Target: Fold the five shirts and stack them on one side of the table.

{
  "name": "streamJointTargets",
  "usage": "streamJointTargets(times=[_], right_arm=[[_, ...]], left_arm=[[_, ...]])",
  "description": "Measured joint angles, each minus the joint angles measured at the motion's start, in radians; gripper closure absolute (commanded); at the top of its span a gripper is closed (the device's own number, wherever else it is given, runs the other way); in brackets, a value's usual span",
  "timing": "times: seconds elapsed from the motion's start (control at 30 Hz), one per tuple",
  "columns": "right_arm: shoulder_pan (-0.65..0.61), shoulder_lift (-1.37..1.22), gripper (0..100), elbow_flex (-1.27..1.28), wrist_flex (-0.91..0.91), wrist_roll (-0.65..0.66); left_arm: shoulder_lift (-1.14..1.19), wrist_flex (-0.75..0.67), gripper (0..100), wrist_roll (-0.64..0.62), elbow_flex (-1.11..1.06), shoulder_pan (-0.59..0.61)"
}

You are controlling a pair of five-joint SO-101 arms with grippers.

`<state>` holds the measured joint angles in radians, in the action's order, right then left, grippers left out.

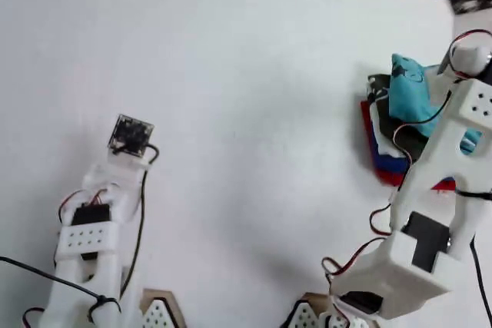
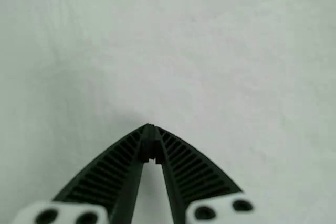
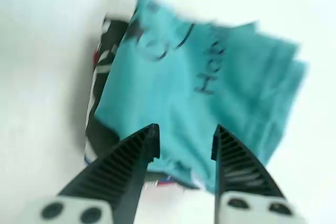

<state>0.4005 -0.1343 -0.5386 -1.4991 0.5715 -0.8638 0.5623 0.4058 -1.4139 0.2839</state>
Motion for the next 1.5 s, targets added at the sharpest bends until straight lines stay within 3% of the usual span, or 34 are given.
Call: streamJointTargets(times=[0.27,0.4,0.7,1.03,1.2,1.5], right_arm=[[0.005,-0.224,82.7,0.049,0.155,-0.074],[0.006,-0.356,82.7,0.054,0.121,-0.074],[0.009,-0.367,82.7,0.048,-0.015,-0.074],[0.015,-0.361,82.7,-0.19,-0.006,-0.074],[0.054,-0.37,82.7,-0.232,0.057,-0.092],[0.203,-0.614,82.7,-0.249,0.27,-0.186]], left_arm=[[0.0,0.0,97,0.0,0.0,0.0],[0.0,0.0,97,0.0,0.0,0.002],[0.0,0.0,97,0.0,0.0,0.002],[0.0,0.0,97,0.0,0.0,0.002],[0.0,0.0,97,0.0,-0.008,0.002],[0.0,-0.002,97,0.037,-0.023,-0.015]])
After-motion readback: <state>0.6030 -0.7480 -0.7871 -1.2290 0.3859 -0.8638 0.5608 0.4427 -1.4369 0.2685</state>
